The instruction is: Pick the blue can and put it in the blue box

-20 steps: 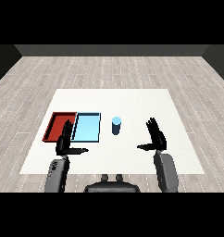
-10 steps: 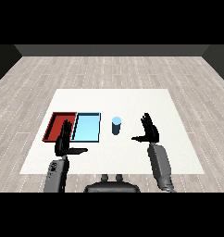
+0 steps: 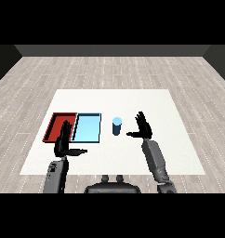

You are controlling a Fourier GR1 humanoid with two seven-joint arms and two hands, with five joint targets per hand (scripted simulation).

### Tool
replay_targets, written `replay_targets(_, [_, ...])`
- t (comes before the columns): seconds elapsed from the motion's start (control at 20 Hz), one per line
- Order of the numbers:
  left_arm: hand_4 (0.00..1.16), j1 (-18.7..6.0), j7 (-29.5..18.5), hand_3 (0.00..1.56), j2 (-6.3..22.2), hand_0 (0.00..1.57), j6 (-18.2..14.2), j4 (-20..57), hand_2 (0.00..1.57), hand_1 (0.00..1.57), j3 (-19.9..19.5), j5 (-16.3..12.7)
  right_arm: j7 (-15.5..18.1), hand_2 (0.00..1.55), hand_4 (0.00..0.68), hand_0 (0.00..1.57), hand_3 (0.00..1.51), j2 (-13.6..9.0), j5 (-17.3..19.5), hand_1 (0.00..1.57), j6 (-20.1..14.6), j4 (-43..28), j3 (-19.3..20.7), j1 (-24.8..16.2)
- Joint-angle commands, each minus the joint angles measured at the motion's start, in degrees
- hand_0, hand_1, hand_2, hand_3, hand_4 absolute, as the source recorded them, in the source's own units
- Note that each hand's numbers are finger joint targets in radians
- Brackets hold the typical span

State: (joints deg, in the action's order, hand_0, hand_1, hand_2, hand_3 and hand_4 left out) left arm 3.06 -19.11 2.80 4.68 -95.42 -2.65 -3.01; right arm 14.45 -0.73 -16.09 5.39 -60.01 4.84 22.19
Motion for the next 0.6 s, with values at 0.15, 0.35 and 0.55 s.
replay_targets(0.15, [0.00,-1.0,0.7,0.00,-1.0,0.00,-0.7,0.4,0.00,0.00,0.5,0.1,4.6,0.00,0.000,0.00,0.00,0.7,0.1,0.00,-1.8,9.3,-2.5,4.0])
replay_targets(0.35, [0.00,0.0,-0.7,0.00,-1.6,0.00,-1.3,2.1,0.00,0.00,1.0,1.3,1.6,0.00,0.000,0.00,0.00,0.7,-2.7,0.00,-1.5,10.3,-2.5,7.8])
replay_targets(0.55, [0.00,-0.9,-0.6,0.00,0.1,0.00,0.3,2.8,0.00,0.00,-0.7,-0.2,8.2,0.00,0.000,0.00,0.00,0.7,-9.1,0.00,-5.5,17.6,-10.6,10.1])
